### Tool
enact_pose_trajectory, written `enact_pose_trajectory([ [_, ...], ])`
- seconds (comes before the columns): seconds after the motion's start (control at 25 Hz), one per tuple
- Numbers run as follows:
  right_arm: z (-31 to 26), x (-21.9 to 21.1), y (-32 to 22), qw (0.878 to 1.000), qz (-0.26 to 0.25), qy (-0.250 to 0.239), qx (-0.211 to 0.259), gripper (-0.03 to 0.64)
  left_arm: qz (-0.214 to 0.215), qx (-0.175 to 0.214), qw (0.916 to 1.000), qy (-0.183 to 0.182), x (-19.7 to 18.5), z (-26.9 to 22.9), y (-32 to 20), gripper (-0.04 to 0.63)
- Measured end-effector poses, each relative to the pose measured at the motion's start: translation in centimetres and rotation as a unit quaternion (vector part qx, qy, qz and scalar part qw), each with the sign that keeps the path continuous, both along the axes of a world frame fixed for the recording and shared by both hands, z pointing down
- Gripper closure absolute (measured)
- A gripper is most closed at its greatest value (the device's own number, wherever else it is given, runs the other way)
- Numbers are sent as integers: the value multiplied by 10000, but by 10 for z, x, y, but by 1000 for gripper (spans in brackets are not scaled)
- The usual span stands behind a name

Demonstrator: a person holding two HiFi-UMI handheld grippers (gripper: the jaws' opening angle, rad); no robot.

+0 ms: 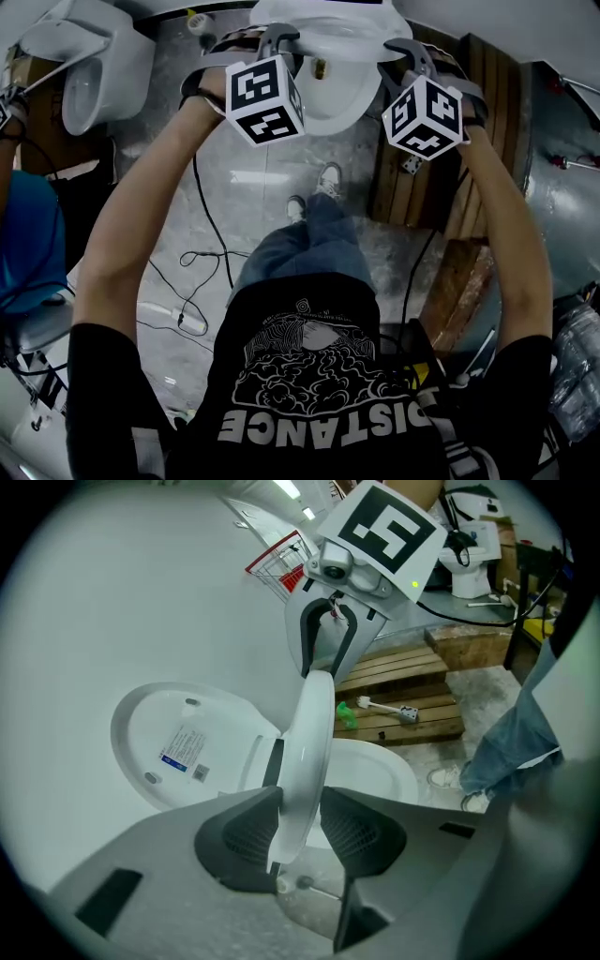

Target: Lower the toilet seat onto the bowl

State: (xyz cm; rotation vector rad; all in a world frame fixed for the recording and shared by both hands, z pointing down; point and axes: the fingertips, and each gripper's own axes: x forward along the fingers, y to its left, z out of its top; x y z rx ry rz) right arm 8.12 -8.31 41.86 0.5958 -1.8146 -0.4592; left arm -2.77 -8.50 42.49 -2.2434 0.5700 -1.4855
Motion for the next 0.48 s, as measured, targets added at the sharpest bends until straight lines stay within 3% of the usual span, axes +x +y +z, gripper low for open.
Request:
enact_pose_trajectory([
  [0.48, 44, -2, 40, 9994, -8, 318, 127, 485, 176, -18, 9998, 9, -2, 44, 40, 451],
])
